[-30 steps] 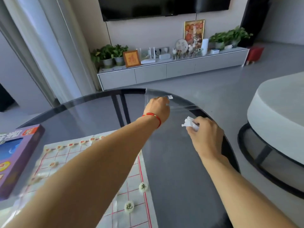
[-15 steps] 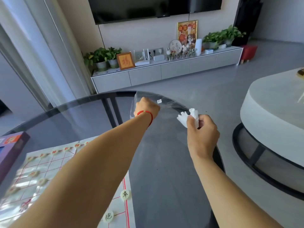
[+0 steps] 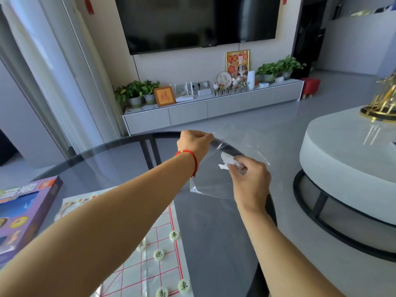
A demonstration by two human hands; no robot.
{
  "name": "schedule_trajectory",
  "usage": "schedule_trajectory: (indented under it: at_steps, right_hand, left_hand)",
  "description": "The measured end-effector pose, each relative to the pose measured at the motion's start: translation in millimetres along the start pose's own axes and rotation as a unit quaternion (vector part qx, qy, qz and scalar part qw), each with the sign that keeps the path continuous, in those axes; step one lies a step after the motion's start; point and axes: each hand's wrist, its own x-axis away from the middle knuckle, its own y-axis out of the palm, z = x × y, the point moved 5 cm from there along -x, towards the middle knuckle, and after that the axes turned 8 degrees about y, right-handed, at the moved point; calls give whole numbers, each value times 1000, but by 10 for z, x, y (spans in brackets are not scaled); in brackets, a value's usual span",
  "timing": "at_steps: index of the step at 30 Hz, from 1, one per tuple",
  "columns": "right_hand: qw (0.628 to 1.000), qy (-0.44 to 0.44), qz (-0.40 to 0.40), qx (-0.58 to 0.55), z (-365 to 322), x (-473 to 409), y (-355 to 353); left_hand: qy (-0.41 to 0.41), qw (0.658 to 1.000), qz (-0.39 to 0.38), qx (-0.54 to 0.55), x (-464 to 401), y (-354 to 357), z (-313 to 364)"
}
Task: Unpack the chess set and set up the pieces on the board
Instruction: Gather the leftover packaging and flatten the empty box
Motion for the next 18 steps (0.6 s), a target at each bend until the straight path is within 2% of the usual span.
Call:
schedule_trajectory:
  at_steps: [2, 5, 6, 7, 9, 11, 12, 14, 15, 16, 17, 18]
  right_hand:
    - [997, -47, -31, 45, -41, 51, 107]
    - [979, -81, -153, 105, -37, 72, 256]
    - [972, -83, -172, 137, -15, 89, 232]
    - [969, -65, -165, 174, 35, 92, 159]
    - [977, 30, -71, 200, 199, 69, -144]
    - [975, 161, 82, 129, 373, 31, -536]
    - [959, 221, 159, 79, 435, 33, -702]
    - [927, 263, 269, -8, 498, 11, -942]
    - [923, 254, 287, -22, 512, -29, -992]
    - [933, 241, 266, -16, 522, -88, -974]
    - [952, 227, 207, 7, 533, -157, -887]
    - [968, 217, 114, 49, 566, -213, -736]
  left_hand:
    - [2, 1000, -3, 9, 92, -45, 51]
    - [30, 998, -52, 2, 254, -44, 82]
    - [37, 997, -70, -4, 315, -35, 66]
    - [38, 995, -89, -8, 367, -27, 34]
    - [29, 991, -134, -2, 442, 5, -74]
    - [35, 988, -148, -22, 457, 20, -175]
    - [46, 988, -137, -54, 459, 25, -213]
    - [93, 974, -105, -180, 444, 80, -278]
    - [116, 955, -104, -253, 440, 143, -316]
    - [120, 935, -120, -313, 445, 226, -365]
    - [104, 917, -149, -354, 447, 314, -428]
    - [80, 906, -180, -373, 446, 406, -505]
